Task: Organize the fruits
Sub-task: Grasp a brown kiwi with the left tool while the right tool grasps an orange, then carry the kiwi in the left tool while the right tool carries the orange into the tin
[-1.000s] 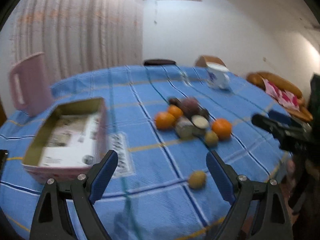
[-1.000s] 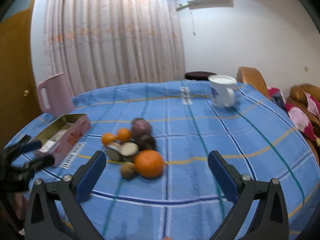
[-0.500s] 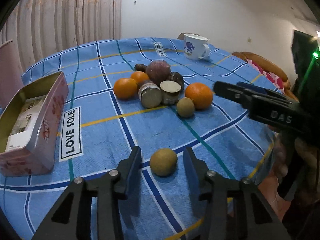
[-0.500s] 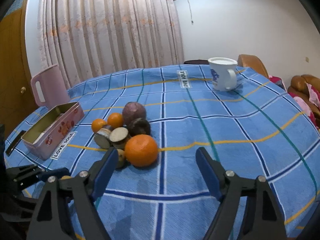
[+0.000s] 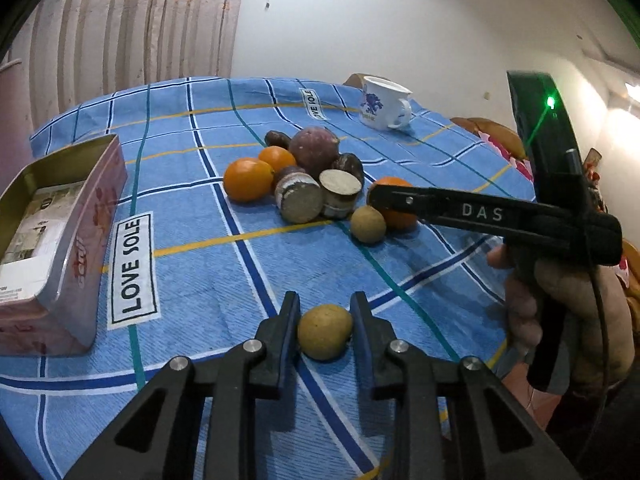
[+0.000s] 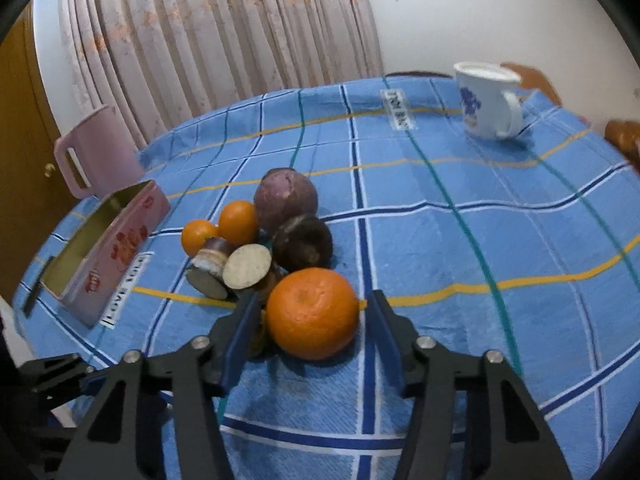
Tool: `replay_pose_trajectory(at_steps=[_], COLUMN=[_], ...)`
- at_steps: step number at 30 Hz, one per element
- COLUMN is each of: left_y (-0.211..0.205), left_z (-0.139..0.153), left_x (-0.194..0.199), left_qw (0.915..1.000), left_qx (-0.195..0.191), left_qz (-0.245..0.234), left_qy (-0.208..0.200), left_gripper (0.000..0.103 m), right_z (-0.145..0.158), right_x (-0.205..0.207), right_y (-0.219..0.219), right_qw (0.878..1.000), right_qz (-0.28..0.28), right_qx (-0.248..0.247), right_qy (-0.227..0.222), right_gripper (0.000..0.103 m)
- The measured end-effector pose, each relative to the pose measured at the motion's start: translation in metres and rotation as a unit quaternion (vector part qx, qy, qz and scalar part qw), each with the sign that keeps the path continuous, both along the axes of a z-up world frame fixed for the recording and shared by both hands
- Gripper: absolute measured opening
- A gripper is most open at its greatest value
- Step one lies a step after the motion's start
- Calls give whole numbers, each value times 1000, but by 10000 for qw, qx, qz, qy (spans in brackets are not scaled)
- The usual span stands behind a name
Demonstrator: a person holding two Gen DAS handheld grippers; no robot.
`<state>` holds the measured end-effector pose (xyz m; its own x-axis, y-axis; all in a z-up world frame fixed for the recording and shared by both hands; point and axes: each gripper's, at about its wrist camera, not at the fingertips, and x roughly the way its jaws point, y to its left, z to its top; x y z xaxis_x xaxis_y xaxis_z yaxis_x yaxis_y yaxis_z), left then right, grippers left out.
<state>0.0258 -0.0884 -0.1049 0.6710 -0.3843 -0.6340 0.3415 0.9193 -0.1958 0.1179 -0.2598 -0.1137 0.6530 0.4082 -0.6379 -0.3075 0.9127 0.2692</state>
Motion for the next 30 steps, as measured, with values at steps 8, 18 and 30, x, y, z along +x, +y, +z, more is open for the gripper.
replay_pose_trajectory(at_steps=[8, 18, 30], left_y=[15, 34, 61], left_z=[11, 27, 45], left_x=[-1, 3, 5], left_qw=[9996, 9968, 9907], left_qx=[-39, 49, 181], left_qz=[213, 548, 989], left_qy=[-202, -577, -919], left_gripper=[28, 28, 28], right_z=[5, 20, 37], right_x=[-7, -18, -24], right_y=[-3, 10, 43], right_qw=[9995, 9980, 9937], right_qz=[9, 122, 523], right_qx=[183, -8, -27], right_qy=[-238, -613, -988], right_gripper=[49, 49, 49])
